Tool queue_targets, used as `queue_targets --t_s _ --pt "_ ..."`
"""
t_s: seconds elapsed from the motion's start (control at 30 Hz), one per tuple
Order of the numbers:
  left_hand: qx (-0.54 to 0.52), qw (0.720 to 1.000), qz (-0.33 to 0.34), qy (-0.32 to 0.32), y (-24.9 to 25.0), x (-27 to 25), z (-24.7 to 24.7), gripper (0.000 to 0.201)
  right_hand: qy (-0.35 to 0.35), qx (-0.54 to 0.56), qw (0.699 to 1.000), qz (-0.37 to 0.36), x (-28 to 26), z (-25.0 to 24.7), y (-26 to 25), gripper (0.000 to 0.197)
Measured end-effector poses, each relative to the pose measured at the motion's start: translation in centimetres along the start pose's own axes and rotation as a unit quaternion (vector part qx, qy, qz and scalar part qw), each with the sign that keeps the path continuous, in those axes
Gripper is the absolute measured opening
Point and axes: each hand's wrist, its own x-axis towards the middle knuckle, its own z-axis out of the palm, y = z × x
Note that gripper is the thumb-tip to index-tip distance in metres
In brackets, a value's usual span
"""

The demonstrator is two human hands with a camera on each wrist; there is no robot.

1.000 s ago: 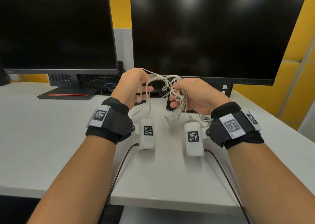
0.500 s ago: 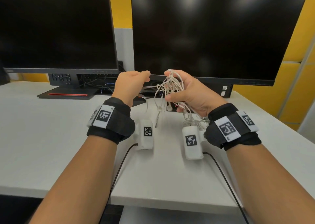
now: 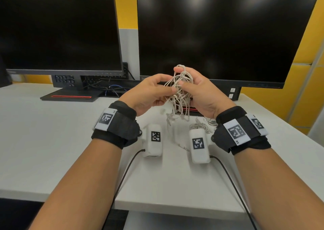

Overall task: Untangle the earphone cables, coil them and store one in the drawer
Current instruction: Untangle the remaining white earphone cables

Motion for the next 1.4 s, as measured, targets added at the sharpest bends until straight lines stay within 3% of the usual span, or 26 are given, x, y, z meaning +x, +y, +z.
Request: queue_targets --t_s 0.17,0.23,0.33,0.4,0.5,0.6,0.77,0.9,1.03,1.13,1.23,1.3,1.4 --pt "0.024 0.997 -0.006 0.074 0.0 0.3 0.0 0.020 0.025 0.057 0.998 -0.031 0.2 -0.5 0.4 0.058" --pt "0.038 0.997 -0.018 0.066 0.0 0.3 -0.1 0.004 0.049 0.058 0.996 -0.036 0.3 -0.5 0.5 0.061" --pt "0.017 0.996 -0.018 0.084 0.2 0.2 0.1 0.015 0.094 0.055 0.993 -0.035 0.5 -0.6 0.5 0.054" --pt "-0.060 0.995 0.015 0.083 0.5 0.0 0.2 0.017 0.115 0.046 0.992 -0.026 0.6 -0.7 0.5 0.042" --pt "-0.180 0.980 0.065 0.061 0.8 -0.3 0.2 0.029 0.135 -0.032 0.990 -0.009 0.6 -0.5 0.6 0.025" --pt "-0.202 0.972 0.061 0.108 0.7 0.2 0.1 0.027 0.151 -0.113 0.982 -0.008 0.4 -0.3 0.6 0.026" --pt "-0.034 0.982 0.086 0.164 0.0 0.4 -0.9 0.020 0.158 -0.077 0.984 0.034 0.5 -0.7 0.6 0.009" --pt "0.085 0.989 0.018 0.118 -0.1 0.4 -0.5 0.019 0.194 0.044 0.977 0.073 0.7 -0.9 -0.1 0.030" --pt "0.135 0.984 -0.040 0.105 -0.3 0.5 -0.1 0.011 0.142 0.064 0.983 0.095 0.2 -0.5 -0.6 0.040" --pt "0.152 0.978 -0.047 0.136 -0.4 0.8 -0.1 0.008 0.082 0.009 0.988 0.127 -0.1 -0.1 -0.8 0.050" --pt "0.110 0.982 -0.042 0.151 -0.4 0.8 -0.2 0.013 0.081 0.005 0.987 0.138 0.0 0.0 -0.9 0.056" --pt "0.092 0.985 -0.013 0.144 -0.3 0.8 -0.3 0.019 0.088 -0.002 0.986 0.141 0.1 0.1 -1.1 0.053" --pt "0.027 0.991 0.043 0.121 -0.1 0.6 -0.4 0.027 0.079 0.007 0.984 0.158 0.1 0.1 -1.2 0.031"
